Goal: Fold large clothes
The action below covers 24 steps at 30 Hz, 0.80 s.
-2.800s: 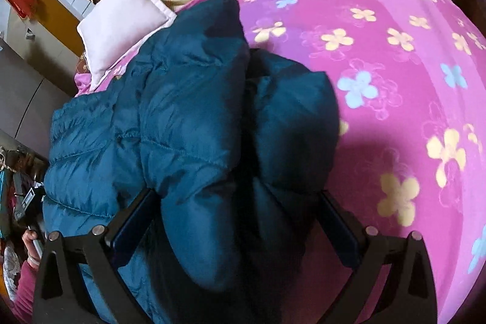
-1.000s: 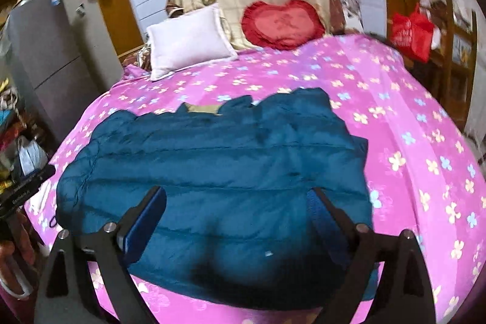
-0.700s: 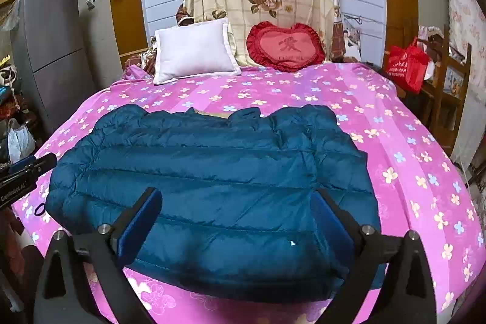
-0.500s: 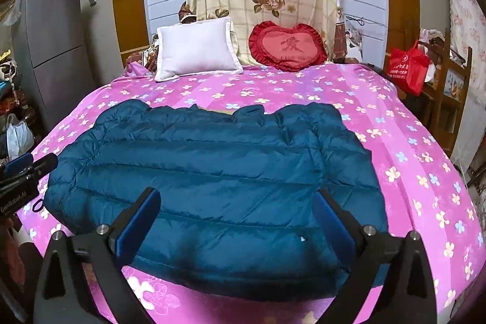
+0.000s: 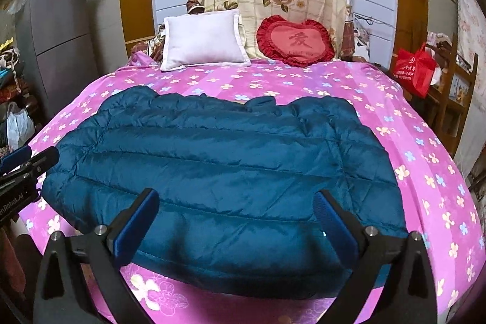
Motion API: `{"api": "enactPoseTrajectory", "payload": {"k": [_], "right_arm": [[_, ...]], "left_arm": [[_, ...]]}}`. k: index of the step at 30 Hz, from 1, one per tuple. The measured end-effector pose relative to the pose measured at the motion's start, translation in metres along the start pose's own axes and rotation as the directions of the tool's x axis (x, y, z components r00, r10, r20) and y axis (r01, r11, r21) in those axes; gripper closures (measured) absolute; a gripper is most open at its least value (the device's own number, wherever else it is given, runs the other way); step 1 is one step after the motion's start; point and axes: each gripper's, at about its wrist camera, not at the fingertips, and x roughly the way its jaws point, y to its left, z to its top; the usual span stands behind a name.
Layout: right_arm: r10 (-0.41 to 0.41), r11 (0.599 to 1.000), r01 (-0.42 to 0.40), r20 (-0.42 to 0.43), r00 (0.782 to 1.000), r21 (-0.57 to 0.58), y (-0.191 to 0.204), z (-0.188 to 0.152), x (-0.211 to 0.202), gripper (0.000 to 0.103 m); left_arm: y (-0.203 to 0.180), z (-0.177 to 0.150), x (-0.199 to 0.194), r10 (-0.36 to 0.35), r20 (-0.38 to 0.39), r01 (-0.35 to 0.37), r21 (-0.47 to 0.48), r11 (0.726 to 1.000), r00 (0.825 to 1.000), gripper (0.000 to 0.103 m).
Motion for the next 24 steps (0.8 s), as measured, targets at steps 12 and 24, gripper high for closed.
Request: {"api": "enactPoseTrajectory", "payload": {"k": [12, 24], "right_arm": [[-0.003, 1.0, 0.003, 0.002, 1.0, -0.019, 0.0066, 0.0001, 0.0031, 0.0], [-0.008, 1.0, 0.008, 0.001, 1.0, -0.005, 0.0041, -0.0008, 0.0056, 0.0]], "left_arm": [[0.0026, -0.0028, 0.0054, 0.0, -0.017, 0.0, -0.006, 1.0, 1.0, 0.054], [0.0002, -0.0058, 0.0081, -0.006, -0.027, 0.006, -0.002, 1.0, 1.0, 0.054]]}}
